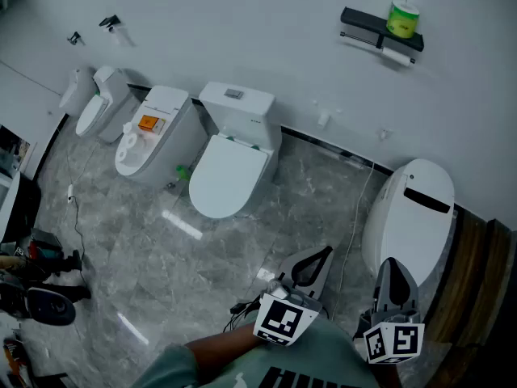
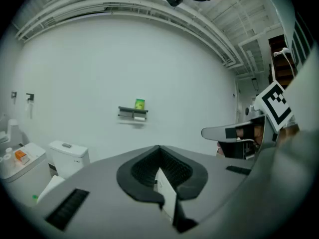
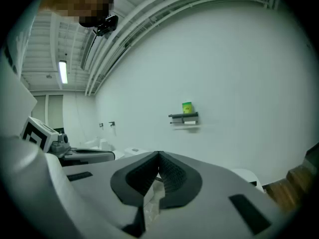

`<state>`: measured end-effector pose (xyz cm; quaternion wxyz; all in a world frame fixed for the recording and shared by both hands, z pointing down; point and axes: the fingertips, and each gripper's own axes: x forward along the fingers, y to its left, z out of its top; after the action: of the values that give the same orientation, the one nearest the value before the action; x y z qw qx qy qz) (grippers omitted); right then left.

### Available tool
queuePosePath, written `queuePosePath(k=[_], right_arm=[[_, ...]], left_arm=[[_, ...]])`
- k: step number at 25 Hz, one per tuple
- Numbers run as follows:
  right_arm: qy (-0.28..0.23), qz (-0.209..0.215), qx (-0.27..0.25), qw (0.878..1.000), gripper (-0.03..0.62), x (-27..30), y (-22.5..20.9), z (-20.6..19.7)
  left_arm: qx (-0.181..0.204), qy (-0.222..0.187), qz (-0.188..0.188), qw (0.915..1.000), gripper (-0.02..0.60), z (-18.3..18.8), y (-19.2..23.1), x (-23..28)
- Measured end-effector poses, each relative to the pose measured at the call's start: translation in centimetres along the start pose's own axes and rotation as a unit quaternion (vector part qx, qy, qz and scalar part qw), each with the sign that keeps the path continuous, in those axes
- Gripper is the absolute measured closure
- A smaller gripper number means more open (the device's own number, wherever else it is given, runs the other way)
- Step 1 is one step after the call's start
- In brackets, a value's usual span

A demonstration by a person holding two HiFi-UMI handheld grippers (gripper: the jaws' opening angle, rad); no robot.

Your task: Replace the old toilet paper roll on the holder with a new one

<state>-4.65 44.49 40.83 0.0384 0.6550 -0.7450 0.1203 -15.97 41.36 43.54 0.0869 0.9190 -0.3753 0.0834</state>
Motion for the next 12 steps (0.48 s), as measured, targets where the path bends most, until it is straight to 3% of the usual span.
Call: queuePosePath(k=[12], right_arm=[[0.0, -0.022, -0.022, 1.0, 0.586, 6.7, 2.3, 4.0]], left_arm=[[-0.017, -0.032, -0.021, 0.9991, 0.575, 4.2, 7.0, 3.5]])
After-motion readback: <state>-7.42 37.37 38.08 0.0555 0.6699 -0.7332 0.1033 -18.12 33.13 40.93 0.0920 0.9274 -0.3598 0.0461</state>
